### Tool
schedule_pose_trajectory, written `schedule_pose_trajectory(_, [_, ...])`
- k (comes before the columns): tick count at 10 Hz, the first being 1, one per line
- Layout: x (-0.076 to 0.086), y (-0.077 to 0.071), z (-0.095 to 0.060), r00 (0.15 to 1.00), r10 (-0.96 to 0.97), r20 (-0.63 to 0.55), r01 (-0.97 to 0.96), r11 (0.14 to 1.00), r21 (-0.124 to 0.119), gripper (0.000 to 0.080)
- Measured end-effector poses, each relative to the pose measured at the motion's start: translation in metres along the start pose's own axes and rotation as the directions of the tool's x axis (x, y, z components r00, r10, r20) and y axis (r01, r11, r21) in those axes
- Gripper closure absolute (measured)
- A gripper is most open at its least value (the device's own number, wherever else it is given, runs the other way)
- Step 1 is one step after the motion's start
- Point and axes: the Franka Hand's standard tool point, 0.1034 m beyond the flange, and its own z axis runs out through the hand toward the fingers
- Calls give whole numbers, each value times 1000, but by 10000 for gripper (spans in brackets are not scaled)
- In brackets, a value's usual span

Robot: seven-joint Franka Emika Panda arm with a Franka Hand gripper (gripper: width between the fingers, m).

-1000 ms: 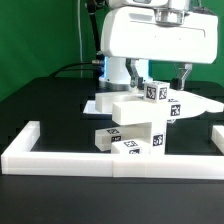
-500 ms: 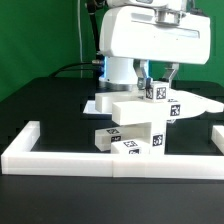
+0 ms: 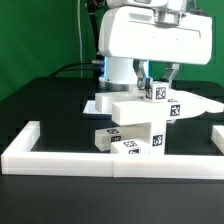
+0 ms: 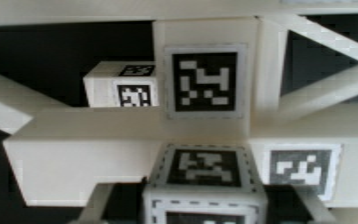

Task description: Assemble chair

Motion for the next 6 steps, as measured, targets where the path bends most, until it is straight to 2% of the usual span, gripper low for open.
schedule_pose_trajectory(3, [0, 0, 0, 970, 245, 0, -245, 970, 0, 515])
schedule_pose_trajectory(5, [0, -1, 0, 898, 440, 0, -440, 898, 4, 515])
schedule_pose_trajectory(6, [0, -1, 0, 886, 463, 0, -463, 886, 4, 515])
